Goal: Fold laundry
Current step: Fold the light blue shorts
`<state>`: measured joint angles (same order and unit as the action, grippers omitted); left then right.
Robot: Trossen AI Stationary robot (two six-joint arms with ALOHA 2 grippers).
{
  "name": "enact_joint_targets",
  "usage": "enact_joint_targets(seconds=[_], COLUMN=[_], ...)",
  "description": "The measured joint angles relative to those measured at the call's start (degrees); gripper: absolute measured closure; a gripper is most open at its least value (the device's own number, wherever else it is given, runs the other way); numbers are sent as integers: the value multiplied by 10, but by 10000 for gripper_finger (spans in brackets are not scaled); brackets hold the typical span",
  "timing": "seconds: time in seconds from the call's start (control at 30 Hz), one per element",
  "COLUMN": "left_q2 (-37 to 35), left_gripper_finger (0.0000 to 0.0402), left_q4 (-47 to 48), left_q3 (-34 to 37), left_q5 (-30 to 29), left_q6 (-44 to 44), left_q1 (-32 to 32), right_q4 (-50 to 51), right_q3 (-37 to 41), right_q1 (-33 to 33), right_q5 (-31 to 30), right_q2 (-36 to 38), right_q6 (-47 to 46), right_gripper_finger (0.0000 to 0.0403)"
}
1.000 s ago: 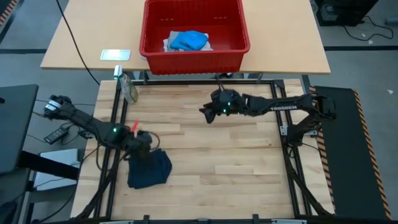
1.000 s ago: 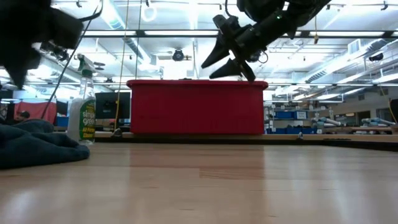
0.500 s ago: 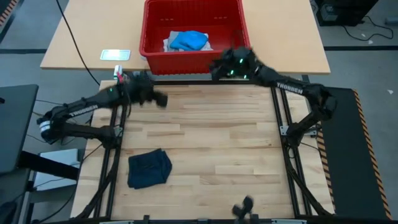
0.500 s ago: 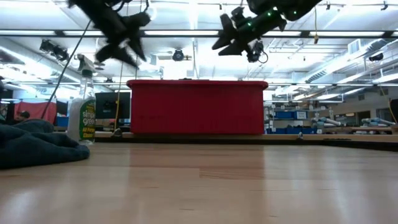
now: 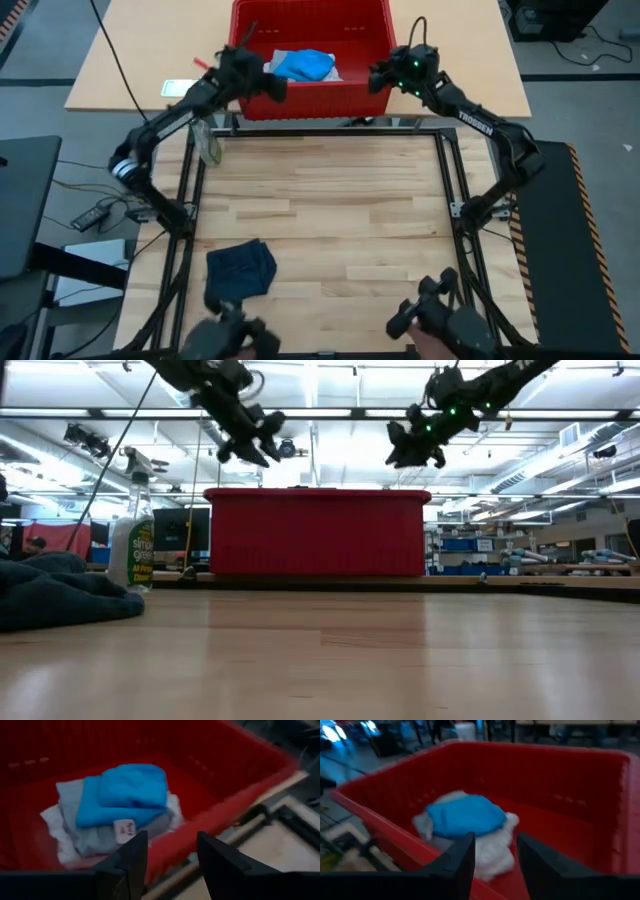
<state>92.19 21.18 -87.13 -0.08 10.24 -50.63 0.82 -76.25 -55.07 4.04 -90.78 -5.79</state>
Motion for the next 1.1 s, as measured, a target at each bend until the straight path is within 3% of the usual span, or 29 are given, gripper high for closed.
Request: enact_joint_targets(seconds=[0.23,0.63,0.83,1.1], left_q2=[103,97,99,97], left_gripper_finger=[230,230,230,230], left_q4=[85,245,265,235], left_q3=[-82,-81,-80,-81], left_q5=[62,70,25,21], left_q6=[-9,-17,-36,-35], left_q1=[-9,79,105,97], right_q4=[108,307,315,317], right_q3=[-2,5,5,5], right_q1=[-10,38,44,55], right_q5=[6,43,35,27], right_q2=[-27,27,36,26], right_q6=[-4,-36,-38,-46], right_gripper_finger=[260,261,261,261])
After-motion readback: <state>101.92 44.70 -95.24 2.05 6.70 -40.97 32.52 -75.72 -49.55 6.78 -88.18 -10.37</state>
